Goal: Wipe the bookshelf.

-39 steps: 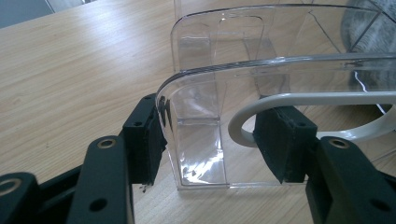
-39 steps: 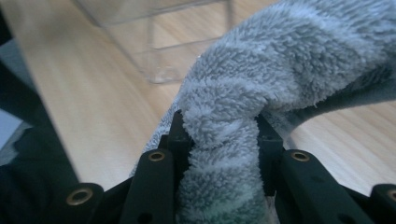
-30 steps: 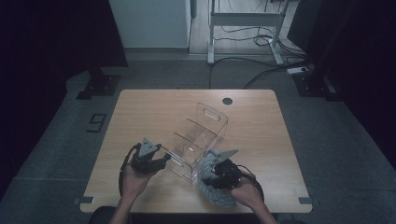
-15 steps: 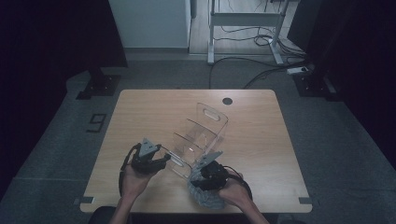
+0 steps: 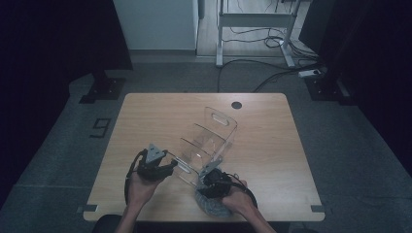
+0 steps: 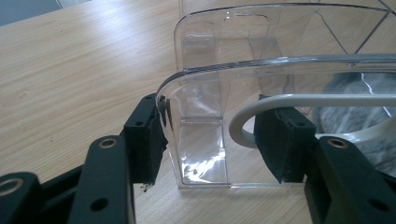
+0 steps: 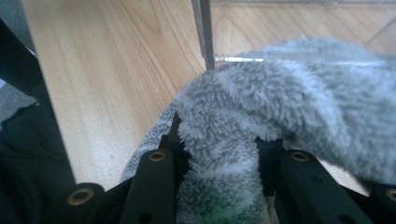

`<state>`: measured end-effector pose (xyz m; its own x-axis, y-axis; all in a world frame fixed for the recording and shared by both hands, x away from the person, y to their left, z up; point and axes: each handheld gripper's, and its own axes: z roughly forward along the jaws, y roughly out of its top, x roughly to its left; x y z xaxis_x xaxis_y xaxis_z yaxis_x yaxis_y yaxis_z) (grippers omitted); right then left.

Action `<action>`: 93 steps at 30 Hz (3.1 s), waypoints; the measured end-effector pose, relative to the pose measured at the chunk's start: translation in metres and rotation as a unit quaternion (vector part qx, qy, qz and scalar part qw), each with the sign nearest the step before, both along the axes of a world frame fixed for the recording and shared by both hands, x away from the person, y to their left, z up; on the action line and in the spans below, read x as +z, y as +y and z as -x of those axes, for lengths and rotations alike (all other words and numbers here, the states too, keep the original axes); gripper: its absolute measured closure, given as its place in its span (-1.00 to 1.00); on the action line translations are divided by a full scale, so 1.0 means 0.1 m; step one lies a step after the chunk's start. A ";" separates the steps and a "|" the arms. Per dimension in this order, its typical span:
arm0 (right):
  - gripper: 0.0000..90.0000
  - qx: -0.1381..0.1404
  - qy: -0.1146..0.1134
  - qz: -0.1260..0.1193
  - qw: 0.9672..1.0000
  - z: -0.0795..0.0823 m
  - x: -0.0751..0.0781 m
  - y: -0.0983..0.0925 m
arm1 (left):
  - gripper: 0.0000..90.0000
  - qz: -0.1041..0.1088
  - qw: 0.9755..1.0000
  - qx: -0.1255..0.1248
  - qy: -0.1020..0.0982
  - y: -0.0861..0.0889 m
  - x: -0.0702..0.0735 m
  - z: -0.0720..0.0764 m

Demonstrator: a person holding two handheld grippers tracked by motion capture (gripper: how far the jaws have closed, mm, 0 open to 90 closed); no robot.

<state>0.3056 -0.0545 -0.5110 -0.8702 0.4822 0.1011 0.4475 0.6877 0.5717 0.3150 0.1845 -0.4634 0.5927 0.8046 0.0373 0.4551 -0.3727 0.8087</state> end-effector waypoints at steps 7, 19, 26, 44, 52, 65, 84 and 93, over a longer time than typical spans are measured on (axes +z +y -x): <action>0.50 0.001 0.006 0.010 1.000 -0.02 -0.09 0.02 | -0.01 0.000 1.000 -0.001 -0.001 0.01 0.00 0.00; 0.49 0.010 -0.005 0.010 1.000 0.05 0.06 -0.09 | -0.01 0.002 1.000 -0.008 -0.008 0.06 -0.01 -0.03; 0.50 -0.002 -0.013 0.001 1.000 0.07 0.21 -0.27 | -0.01 0.005 1.000 -0.011 -0.010 0.12 -0.02 -0.05; 0.50 -0.049 -0.039 -0.030 0.998 0.00 0.55 -0.64 | -0.02 0.005 1.000 0.015 -0.012 0.24 -0.03 -0.09; 0.50 -0.074 -0.047 -0.033 0.996 -0.08 0.62 -0.79 | 0.00 0.007 1.000 0.019 -0.010 0.23 -0.02 -0.09; 0.49 -0.121 -0.053 -0.026 0.991 -0.19 0.64 -1.08 | 0.00 0.006 1.000 0.015 -0.007 0.24 -0.02 -0.08; 0.49 -0.221 -0.062 -0.020 0.973 -0.31 0.69 -1.79 | 0.00 0.006 1.000 0.010 -0.005 0.28 -0.02 -0.07; 0.49 -0.264 -0.065 -0.019 0.962 -0.31 0.72 -2.08 | 0.00 0.005 1.000 0.007 -0.004 0.29 -0.01 -0.07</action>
<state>0.3370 -0.2627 -0.4393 -0.5111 0.8588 0.0345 0.6517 0.3610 0.6671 0.3219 0.2137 -0.4646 0.5819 0.8126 0.0328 0.4541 -0.3581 0.8158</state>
